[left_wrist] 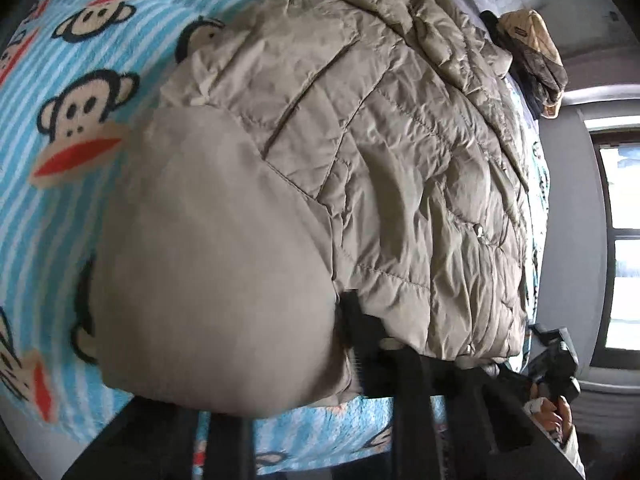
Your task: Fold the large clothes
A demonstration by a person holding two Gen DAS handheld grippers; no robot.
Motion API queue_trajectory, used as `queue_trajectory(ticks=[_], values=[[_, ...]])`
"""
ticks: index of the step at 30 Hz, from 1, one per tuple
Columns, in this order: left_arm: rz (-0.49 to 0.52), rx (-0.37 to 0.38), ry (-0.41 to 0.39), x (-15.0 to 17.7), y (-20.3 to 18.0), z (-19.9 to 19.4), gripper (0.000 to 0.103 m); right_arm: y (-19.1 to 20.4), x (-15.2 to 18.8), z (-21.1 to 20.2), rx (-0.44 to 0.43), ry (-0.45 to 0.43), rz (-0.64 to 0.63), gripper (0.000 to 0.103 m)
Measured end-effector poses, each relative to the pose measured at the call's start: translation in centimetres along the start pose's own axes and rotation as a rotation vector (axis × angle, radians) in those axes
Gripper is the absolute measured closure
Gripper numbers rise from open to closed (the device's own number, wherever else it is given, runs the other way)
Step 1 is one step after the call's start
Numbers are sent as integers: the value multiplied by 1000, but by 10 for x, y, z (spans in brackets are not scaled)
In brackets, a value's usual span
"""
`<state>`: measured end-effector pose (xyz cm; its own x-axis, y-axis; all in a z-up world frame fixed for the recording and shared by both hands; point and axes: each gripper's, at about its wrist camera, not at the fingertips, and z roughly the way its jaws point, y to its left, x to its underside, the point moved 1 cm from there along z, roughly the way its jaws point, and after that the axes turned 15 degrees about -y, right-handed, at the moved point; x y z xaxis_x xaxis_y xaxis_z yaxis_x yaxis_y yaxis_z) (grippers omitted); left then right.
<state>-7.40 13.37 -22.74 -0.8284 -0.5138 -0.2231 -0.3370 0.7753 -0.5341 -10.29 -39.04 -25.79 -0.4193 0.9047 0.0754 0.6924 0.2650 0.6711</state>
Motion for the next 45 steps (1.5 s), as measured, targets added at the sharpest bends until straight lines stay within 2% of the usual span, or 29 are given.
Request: queue_trajectory(ticks=[1,2,3,5,8,15,20,24,29,32,35,41,43,45], values=[[-14,16,-6,-3,1,-4,84,-5,0,2,16,6,10,49],[-20,26,-15,-6,0,-8,86,-8,-2,2,23,14,16,76],[-19,42,-30,-10,-3,-14,90,-10,-3,4,31,26,21,89],[-18,69,-70,-19,-11,-27,90,-3,-5,3,1,42,-5,92],[-24,91,-130,-35,-28,-46,90,35,-9,-4,-21,76,-166,93],[4,99,-327,-94,-86,-90,90,141,-32,-17,-138,94,-374,94],[38,47,-419,-141,-129,-97,90,228,-47,-13,-204,114,-571,94],[75,6,-460,-185,-157,-93,90,282,-62,1,-235,124,-647,94],[135,-66,-438,-242,-177,-59,90,346,-83,30,-237,123,-694,94],[186,-147,-376,-269,-177,-21,90,374,-95,64,-179,118,-682,94],[225,-216,-318,-290,-169,23,90,381,-106,104,-125,136,-632,94],[206,-271,-235,-311,-152,92,90,374,-122,172,-33,100,-608,92],[194,-300,-207,-314,-149,104,90,368,-126,188,-14,102,-576,90],[214,-303,-228,-312,-154,97,88,364,-128,193,8,107,-561,81]])
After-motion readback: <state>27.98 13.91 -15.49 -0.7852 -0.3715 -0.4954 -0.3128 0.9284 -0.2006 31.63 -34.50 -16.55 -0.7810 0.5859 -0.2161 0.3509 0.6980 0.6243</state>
